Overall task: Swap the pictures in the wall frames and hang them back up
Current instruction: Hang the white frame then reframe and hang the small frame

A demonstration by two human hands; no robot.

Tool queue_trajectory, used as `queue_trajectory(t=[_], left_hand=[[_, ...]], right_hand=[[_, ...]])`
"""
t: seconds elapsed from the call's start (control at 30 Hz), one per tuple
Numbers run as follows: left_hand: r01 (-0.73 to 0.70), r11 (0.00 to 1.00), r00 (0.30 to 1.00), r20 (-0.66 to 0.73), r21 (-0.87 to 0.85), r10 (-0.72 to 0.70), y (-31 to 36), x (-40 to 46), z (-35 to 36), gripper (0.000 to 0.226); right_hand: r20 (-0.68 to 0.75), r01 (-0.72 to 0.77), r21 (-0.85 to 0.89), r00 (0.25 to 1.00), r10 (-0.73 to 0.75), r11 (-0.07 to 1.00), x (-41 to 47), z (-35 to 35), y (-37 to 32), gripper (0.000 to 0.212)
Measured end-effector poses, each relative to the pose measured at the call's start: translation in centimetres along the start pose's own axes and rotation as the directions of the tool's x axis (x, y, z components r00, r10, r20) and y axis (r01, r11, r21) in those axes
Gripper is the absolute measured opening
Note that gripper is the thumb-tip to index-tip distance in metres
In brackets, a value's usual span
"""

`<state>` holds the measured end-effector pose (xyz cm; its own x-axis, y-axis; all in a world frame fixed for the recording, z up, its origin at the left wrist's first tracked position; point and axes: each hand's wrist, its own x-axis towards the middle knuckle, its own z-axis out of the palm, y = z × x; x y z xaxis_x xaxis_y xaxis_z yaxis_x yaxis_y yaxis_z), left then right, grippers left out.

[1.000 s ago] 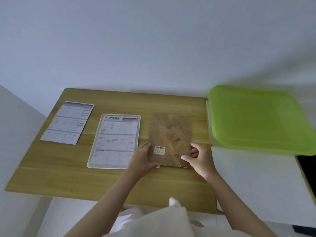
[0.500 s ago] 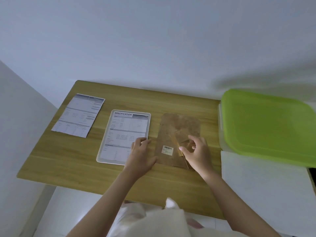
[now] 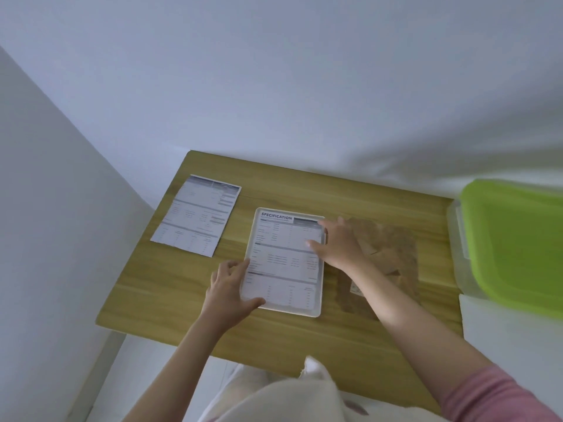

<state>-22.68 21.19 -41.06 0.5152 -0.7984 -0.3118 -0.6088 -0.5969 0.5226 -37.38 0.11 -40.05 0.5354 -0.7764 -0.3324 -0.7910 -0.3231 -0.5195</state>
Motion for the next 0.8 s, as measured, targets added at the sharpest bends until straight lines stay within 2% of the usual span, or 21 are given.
queue_trajectory(t=[0.1, 0.2, 0.3, 0.47, 0.7, 0.8], left_hand=[[-0.047, 0.999, 0.997, 0.067, -0.011, 0.048, -1.0, 0.8, -0.3, 0.093], [-0.1, 0.995, 0.992, 0.078, -0.021, 0.101, -1.4, 1.3, -0.2, 0.091], [-0.138, 0.99, 0.987, 0.078, -0.028, 0.14, -1.7, 1.7, -0.2, 0.09], [-0.171, 0.985, 0.982, 0.082, -0.032, 0.173, -2.1, 2.0, -0.2, 0.088], [-0.187, 0.982, 0.978, 0.088, -0.038, 0.19, -2.4, 2.1, -0.3, 0.09], [-0.188, 0.981, 0.975, 0.109, -0.055, 0.193, -2.9, 2.3, -0.3, 0.091]], right_hand=[[0.041, -0.07, -0.095, 0.996, 0.075, 0.993, 1.1, 0.1, -0.7, 0.059], [0.071, -0.145, -0.06, 0.986, 0.149, 0.988, 1.4, -0.1, -1.3, 0.071], [0.027, -0.182, 0.008, 0.983, 0.182, 0.983, 1.9, 0.1, -1.3, 0.078], [0.008, -0.216, 0.053, 0.976, 0.216, 0.975, 2.0, 0.2, -1.9, 0.067], [-0.094, -0.14, 0.339, 0.979, 0.181, 0.93, -0.6, 0.8, -3.1, 0.061], [-0.075, -0.135, 0.456, 0.979, 0.189, 0.88, -2.0, 1.7, -3.3, 0.061]])
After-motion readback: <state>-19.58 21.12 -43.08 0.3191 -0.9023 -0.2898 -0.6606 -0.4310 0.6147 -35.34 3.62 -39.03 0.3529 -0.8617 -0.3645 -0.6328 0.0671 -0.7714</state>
